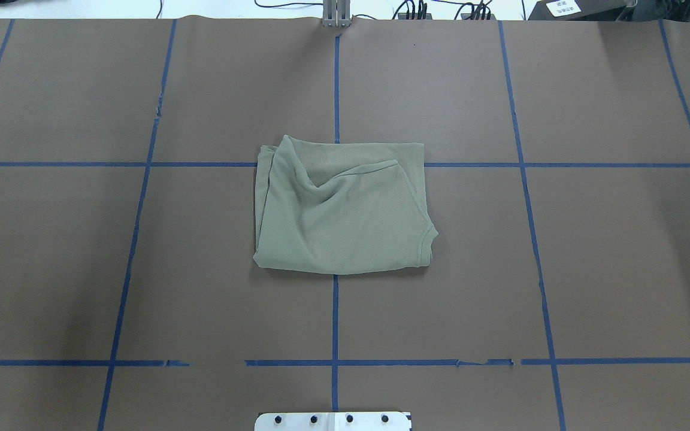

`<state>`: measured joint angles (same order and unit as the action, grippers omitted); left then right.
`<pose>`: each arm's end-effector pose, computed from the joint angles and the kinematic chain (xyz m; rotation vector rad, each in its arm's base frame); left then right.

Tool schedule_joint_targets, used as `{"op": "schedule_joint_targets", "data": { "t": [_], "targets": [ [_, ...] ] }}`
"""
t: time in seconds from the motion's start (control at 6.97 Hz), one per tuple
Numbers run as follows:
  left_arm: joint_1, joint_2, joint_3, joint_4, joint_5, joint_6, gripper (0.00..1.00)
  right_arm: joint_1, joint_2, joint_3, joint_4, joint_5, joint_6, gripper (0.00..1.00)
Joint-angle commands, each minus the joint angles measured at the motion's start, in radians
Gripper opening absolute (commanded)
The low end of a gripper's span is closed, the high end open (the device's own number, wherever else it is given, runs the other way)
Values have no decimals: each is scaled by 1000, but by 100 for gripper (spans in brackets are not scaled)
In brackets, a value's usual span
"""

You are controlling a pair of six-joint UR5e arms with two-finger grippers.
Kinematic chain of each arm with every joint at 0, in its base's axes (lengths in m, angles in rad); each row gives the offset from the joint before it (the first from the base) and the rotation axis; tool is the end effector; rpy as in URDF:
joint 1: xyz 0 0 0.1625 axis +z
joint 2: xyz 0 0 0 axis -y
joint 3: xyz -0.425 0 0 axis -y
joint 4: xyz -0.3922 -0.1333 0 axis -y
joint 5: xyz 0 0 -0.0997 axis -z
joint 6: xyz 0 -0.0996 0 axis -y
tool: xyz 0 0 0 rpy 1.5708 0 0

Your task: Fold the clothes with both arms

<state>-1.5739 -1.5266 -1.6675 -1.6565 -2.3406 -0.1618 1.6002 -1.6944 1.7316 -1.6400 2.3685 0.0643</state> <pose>-0.0655 -0.4813 0.6236 0.0700 0.7768 -0.1033 0.0748 -0.4349 0.6424 -0.0442 -0.7973 0.1014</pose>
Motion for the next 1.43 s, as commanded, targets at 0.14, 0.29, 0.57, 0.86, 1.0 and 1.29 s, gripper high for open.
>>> {"op": "schedule_joint_targets", "data": {
  "t": [0.14, 0.29, 0.57, 0.86, 1.0, 1.29],
  "targets": [
    [0, 0, 0, 6, 38, 141, 100, 0, 7, 0, 0, -2, -6, 100],
    [-1, 2, 0, 7, 34, 156, 100, 0, 7, 2, 0, 0, -11, 100],
    [0, -1, 0, 11, 24, 151, 100, 0, 7, 2, 0, 2, -14, 100],
    [0, 0, -2, 11, 24, 151, 100, 0, 7, 8, 0, 3, -14, 100],
    [0, 0, -2, 11, 24, 150, 100, 0, 7, 9, 0, 3, -14, 100],
    [0, 0, 0, 11, 24, 150, 100, 0, 7, 11, 0, 5, -14, 100]
  ]
}}
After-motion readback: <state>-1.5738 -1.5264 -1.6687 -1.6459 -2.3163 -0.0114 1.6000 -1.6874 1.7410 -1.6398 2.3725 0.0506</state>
